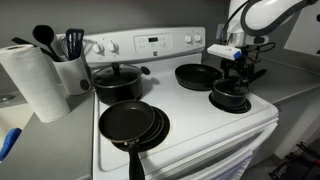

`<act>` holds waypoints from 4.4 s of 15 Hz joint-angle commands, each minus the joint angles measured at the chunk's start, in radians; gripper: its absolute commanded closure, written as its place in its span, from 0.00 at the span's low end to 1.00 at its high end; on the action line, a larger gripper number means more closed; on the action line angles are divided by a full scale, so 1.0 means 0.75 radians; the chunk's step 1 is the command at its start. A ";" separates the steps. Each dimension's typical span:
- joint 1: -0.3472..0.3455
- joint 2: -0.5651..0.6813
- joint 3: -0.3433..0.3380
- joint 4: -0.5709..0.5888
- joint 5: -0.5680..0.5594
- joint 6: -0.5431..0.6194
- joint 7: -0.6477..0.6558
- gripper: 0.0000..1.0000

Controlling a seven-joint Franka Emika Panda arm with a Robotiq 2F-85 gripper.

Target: Uncover the small pot on the stove

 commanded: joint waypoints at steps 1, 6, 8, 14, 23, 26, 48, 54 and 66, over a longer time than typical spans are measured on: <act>0.031 0.019 -0.025 0.002 0.070 -0.011 -0.050 0.00; 0.043 0.013 -0.025 0.002 0.090 -0.016 -0.067 0.00; 0.045 0.009 -0.026 0.001 0.088 -0.016 -0.066 0.14; 0.049 -0.009 -0.025 0.006 0.082 -0.011 -0.065 0.62; 0.064 -0.066 -0.010 0.015 0.021 -0.087 -0.068 0.86; 0.080 -0.094 0.000 0.025 -0.031 -0.119 -0.074 0.86; 0.282 -0.189 0.201 0.049 0.047 -0.127 -0.184 0.86; 0.308 -0.083 0.243 0.042 0.047 -0.065 -0.131 0.86; 0.345 0.363 0.163 0.290 -0.044 0.042 0.046 0.86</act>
